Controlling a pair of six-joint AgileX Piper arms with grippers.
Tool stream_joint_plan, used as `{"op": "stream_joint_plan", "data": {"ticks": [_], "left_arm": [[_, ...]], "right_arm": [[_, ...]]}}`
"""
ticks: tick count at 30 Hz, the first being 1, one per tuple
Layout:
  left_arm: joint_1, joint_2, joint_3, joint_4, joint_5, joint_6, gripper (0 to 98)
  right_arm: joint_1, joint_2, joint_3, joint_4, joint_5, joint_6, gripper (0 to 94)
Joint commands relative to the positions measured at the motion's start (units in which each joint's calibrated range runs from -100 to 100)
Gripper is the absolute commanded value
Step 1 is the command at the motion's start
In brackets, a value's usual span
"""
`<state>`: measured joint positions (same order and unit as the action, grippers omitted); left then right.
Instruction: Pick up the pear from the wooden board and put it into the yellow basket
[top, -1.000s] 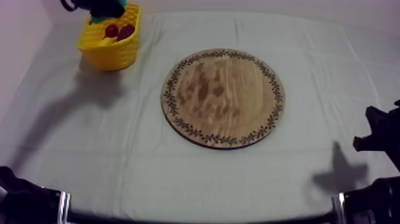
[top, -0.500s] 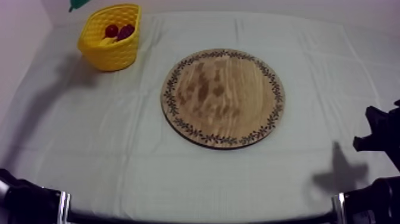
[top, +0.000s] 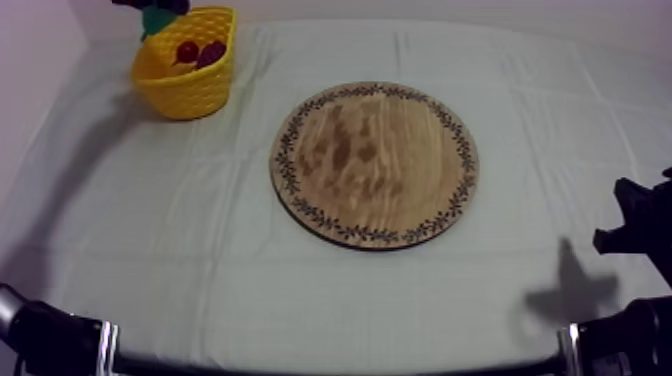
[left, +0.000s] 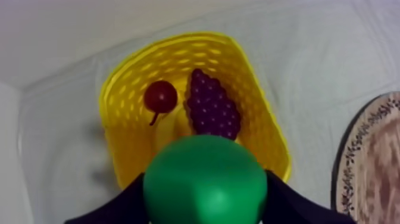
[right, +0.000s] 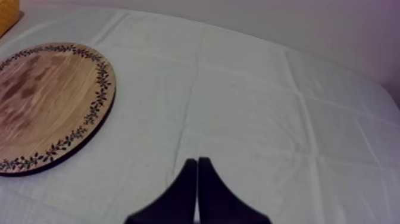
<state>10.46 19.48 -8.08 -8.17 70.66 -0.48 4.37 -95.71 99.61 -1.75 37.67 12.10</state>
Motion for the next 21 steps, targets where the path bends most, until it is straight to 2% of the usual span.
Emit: {"op": "stream_joint_plan", "data": {"ticks": [1,7,21], "left_arm": [[-0.08,3.64,-0.41,-0.26,-0.75,0.82,46.6],[-0.77,9.59,-3.02,-0.77,-4.07,1.61,46.3],[-1.74,14.54,-6.92,-0.53,-6.56,-0.04,44.6]], "right_arm": [[0.0,-0.05,0.05,0.02,-0.01,0.02,0.3],[0.0,-0.05,0.05,0.02,-0.01,0.0,0.3],[0.0,-0.05,0.05,0.02,-0.01,-0.01,0.3]]}}
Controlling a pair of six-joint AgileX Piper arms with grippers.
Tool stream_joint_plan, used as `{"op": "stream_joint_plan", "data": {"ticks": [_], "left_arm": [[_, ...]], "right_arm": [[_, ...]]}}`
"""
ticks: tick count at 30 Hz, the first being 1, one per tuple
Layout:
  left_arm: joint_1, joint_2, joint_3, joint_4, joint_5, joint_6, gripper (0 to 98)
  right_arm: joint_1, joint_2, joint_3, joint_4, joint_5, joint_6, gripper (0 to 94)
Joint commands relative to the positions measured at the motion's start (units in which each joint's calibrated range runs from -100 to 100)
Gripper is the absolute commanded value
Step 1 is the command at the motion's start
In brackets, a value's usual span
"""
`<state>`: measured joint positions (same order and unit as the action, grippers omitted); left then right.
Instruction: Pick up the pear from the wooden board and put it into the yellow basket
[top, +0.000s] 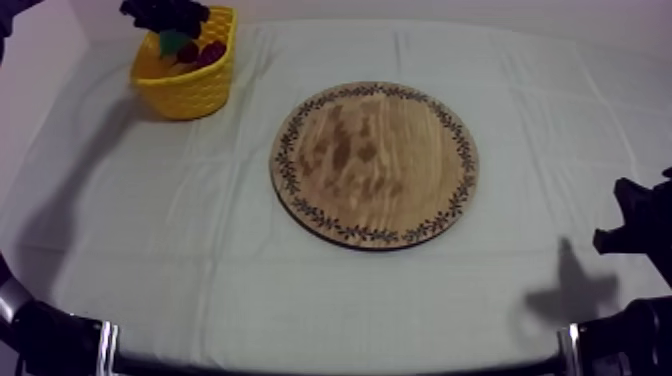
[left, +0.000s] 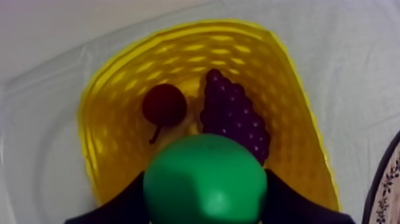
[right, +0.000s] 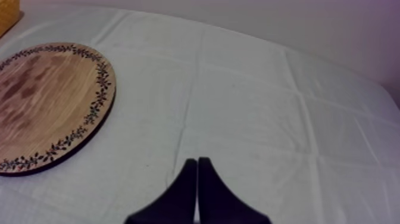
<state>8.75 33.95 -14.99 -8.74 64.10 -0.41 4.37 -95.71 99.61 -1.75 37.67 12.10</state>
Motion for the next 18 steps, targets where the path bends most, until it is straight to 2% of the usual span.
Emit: {"op": "stream_joint_plan", "data": {"ticks": [1,3,8,11,14,18], "left_arm": [[-0.08,0.14,-0.06,0.08,-0.05,-0.15,46.4],[-0.21,0.27,-0.18,0.22,-0.26,-0.1,53.1],[-0.48,0.26,0.14,0.6,-0.37,-0.65,78.2],[-0.52,0.13,0.63,0.41,0.01,-1.24,88.5],[-0.53,-0.01,0.68,0.32,0.55,-1.47,93.1],[-0.57,-0.39,0.53,0.46,0.92,-1.53,94.2]], "right_arm": [[0.0,-0.05,0.05,0.02,-0.01,-0.01,0.3],[0.0,-0.05,0.05,0.02,-0.01,-0.01,0.3],[0.0,-0.05,0.05,0.02,-0.01,-0.01,0.3],[0.0,-0.05,0.05,0.02,-0.01,-0.01,0.3],[0.0,-0.05,0.05,0.02,-0.01,-0.01,0.3],[0.0,-0.05,0.05,0.02,-0.01,-0.01,0.3]]}}
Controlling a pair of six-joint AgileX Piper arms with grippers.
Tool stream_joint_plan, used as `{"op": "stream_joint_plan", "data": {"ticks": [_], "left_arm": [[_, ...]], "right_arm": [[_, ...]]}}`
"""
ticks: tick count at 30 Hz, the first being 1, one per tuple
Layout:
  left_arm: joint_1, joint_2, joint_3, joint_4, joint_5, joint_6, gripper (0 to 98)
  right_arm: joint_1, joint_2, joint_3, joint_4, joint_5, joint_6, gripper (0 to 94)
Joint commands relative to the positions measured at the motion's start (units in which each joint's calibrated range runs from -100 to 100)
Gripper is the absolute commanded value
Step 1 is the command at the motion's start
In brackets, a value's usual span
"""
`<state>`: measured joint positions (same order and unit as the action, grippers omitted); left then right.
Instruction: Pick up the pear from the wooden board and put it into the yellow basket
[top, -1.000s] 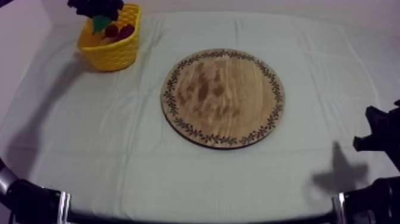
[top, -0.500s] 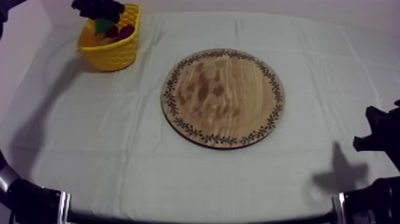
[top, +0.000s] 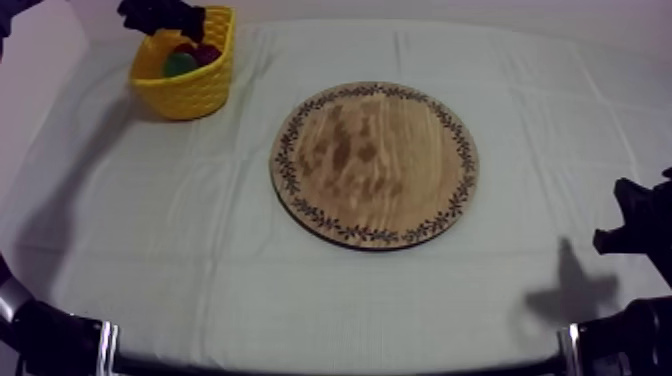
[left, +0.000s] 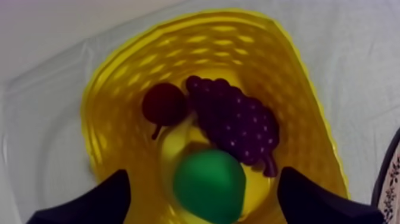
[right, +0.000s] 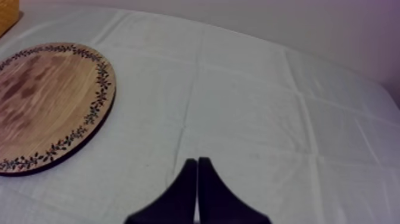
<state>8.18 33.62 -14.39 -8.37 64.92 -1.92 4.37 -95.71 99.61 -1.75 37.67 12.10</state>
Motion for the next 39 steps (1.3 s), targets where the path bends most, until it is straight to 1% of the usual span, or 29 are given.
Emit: {"op": "stream_joint_plan", "data": {"ticks": [1,6,9,15,18,21,24,26,29,31,35,39], "left_arm": [[-0.01,-0.27,-0.12,0.13,0.15,0.0,93.8],[-0.27,-2.43,-0.34,0.78,-0.16,0.27,89.5],[-0.61,-4.85,0.24,1.67,-1.29,0.1,83.8],[-1.46,-12.5,5.2,3.47,-5.69,-0.92,62.7],[-2.07,-17.71,9.19,4.73,-8.01,-1.82,55.2],[-2.71,-23.5,13.24,6.25,-8.97,-3.07,47.9],[-3.27,-29.77,17.52,7.36,-9.62,-3.81,39.6],[-3.58,-34.26,20.61,7.91,-10.18,-4.18,32.2],[-3.89,-41.4,25.47,8.43,-10.85,-4.86,18.4],[-4.2,-46.15,28.78,8.76,-11.29,-5.28,12.5],[-4.71,-55.49,35.89,9.11,-13.6,-5.34,7.0],[-4.84,-64.96,44.16,8.95,-17.15,-4.26,4.2]], "right_arm": [[0.0,-0.05,0.05,0.02,-0.01,-0.01,0.3],[0.0,-0.05,0.05,0.02,-0.01,-0.01,0.3],[0.0,-0.05,0.05,0.02,-0.01,-0.01,0.3],[0.0,-0.05,0.05,0.02,-0.01,-0.01,0.3],[0.0,-0.05,0.05,0.02,-0.01,-0.01,0.3],[0.0,-0.05,0.05,0.02,-0.01,-0.01,0.3],[0.0,-0.05,0.05,0.02,-0.01,-0.01,0.3],[0.0,-0.05,0.05,0.02,-0.01,-0.01,0.3],[0.0,-0.05,0.05,0.02,-0.01,-0.01,0.3],[0.0,-0.05,0.05,0.02,-0.01,-0.01,0.3],[0.0,-0.05,0.05,0.02,-0.01,-0.01,0.3],[0.0,-0.05,0.05,0.02,-0.01,-0.01,0.3]]}}
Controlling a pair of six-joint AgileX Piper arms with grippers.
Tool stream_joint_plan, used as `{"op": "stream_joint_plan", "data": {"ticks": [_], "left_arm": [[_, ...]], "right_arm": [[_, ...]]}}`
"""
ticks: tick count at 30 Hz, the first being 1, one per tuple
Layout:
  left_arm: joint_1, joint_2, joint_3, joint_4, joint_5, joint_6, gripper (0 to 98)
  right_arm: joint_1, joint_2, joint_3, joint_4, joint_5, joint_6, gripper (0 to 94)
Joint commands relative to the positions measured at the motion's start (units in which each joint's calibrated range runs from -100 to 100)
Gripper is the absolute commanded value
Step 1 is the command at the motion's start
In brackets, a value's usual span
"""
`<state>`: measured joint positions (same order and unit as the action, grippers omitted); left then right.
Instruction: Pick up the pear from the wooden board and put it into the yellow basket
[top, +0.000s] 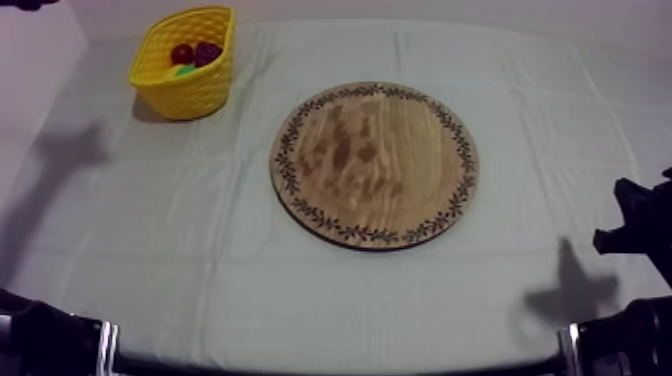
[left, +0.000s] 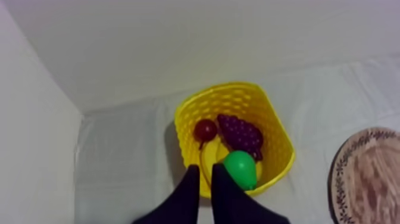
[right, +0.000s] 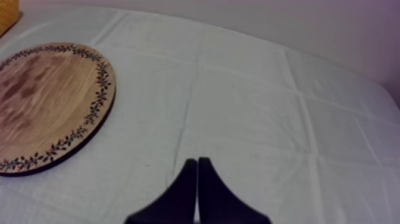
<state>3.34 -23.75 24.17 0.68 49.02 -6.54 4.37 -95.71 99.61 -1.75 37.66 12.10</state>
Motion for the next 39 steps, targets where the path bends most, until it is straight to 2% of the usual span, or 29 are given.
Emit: {"op": "stream_joint_plan", "data": {"ticks": [1,6,14,19,28,39], "left_arm": [[-0.01,-9.91,7.81,-0.15,-2.17,0.77,3.7],[0.08,-20.6,18.09,-0.83,-5.67,3.9,2.2],[0.19,-37.51,35.61,-1.14,-12.25,5.58,1.5],[-0.55,-47.64,46.34,-2.04,-16.04,6.89,0.4],[-1.41,-62.87,63.02,-2.27,-17.75,5.52,0.1],[-1.53,-73.0,73.96,-2.85,-18.04,4.24,0.0]], "right_arm": [[0.0,-0.05,0.05,0.02,0.0,-0.01,0.3],[0.0,-0.05,0.05,0.02,0.0,-0.01,0.3],[0.0,-0.05,0.05,0.02,0.0,-0.01,0.3],[0.0,-0.05,0.05,0.02,0.0,-0.01,0.3],[0.0,-0.05,0.05,0.02,0.0,0.01,0.3],[0.0,-0.05,0.05,0.02,0.0,-0.01,0.3]]}}
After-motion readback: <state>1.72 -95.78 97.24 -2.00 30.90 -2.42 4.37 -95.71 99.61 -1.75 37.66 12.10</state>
